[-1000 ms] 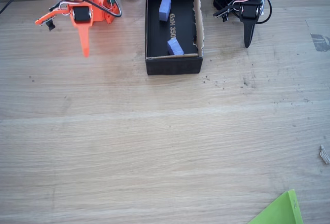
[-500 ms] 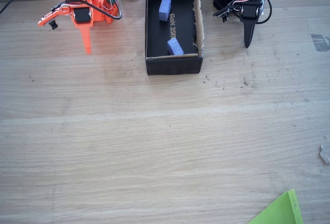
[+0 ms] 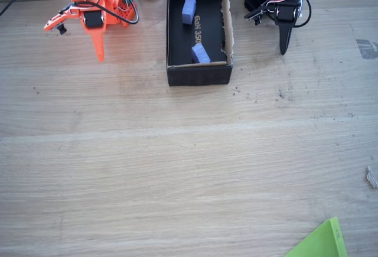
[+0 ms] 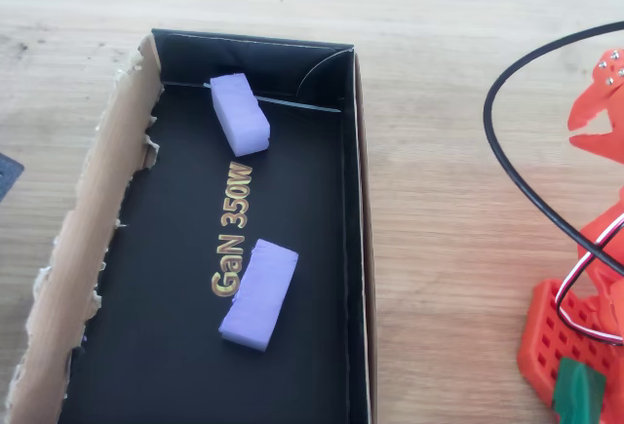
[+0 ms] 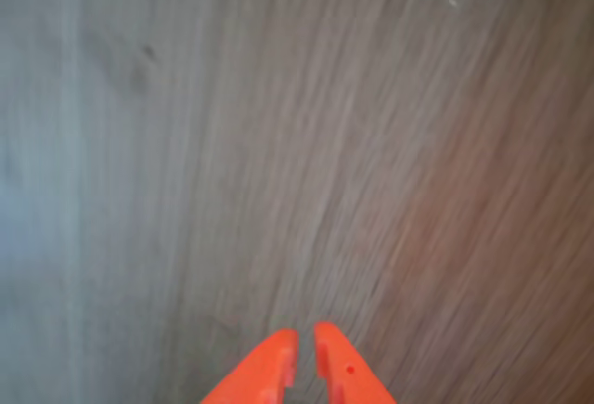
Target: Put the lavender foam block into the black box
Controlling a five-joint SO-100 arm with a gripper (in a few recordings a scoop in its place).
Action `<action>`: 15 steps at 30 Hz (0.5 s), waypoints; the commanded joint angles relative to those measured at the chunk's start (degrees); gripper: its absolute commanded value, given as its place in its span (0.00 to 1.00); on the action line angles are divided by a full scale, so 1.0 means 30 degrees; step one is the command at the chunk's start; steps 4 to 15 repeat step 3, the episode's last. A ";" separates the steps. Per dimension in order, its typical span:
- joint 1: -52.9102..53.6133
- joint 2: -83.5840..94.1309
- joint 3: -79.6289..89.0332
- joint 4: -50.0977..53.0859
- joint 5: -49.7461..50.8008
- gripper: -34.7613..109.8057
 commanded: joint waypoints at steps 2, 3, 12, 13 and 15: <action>0.0410 0.0469 0.0088 0.0117 0.0820 0.24; 0.0322 0.0469 0.0088 0.0234 0.1758 0.24; 0.0322 0.0469 0.0088 0.0234 0.1758 0.24; 0.0322 0.0469 0.0088 0.0234 0.1758 0.24; 0.0322 0.0469 0.0088 0.0234 0.1758 0.24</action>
